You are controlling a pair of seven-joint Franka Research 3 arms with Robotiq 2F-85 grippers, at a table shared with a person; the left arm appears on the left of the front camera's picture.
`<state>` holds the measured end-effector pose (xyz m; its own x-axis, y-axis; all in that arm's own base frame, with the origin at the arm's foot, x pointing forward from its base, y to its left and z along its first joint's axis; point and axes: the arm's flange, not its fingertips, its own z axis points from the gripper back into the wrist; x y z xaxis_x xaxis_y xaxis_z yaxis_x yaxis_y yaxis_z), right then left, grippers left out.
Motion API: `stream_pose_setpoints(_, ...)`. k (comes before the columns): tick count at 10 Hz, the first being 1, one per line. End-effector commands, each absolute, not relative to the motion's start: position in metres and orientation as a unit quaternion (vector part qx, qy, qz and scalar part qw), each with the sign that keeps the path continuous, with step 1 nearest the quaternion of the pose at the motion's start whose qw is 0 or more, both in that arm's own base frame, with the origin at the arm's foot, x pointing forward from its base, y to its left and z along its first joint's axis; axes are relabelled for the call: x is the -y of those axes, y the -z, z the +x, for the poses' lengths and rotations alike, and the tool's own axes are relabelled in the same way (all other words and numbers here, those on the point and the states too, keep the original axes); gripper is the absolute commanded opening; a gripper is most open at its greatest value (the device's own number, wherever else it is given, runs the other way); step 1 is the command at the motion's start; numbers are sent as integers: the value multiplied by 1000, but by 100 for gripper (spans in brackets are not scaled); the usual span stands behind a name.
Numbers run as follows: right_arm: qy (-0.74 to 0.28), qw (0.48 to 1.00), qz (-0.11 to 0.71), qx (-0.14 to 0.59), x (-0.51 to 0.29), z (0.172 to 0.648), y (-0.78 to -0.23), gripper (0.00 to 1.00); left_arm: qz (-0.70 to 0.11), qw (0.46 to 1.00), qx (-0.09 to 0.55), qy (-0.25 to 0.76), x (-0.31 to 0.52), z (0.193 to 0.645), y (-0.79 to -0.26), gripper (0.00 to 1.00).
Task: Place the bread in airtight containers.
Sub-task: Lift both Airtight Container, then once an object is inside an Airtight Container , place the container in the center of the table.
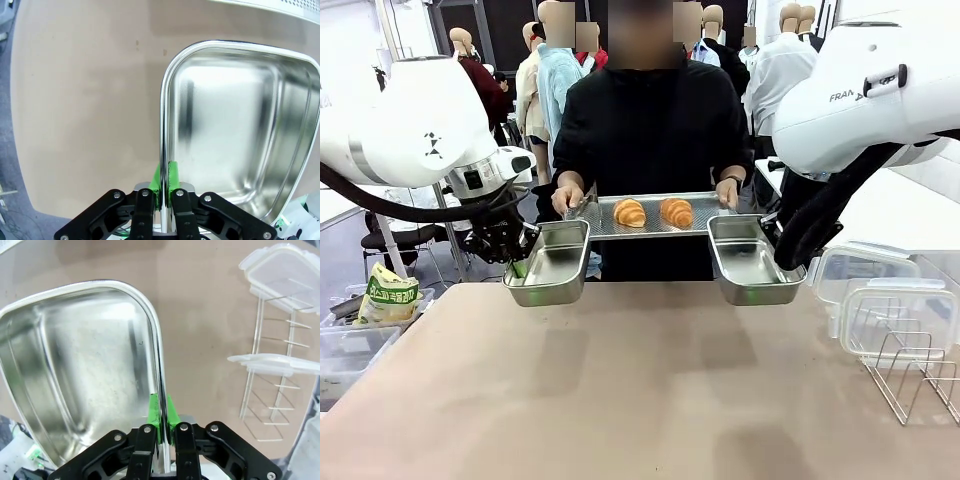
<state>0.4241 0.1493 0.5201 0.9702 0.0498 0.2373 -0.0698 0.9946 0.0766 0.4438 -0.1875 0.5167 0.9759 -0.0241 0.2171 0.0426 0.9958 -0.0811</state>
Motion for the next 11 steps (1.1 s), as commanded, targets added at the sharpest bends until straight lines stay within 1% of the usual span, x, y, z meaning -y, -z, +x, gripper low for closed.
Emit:
stream_pose_setpoints(1, -21, 991, 35, 128, -147, 422, -527, 0, -43, 993, 108, 17, 188, 445, -516, 0)
stream_pose_setpoints(11, -21, 991, 35, 128, -147, 422, -527, 0, -43, 993, 108, 17, 188, 445, -516, 0)
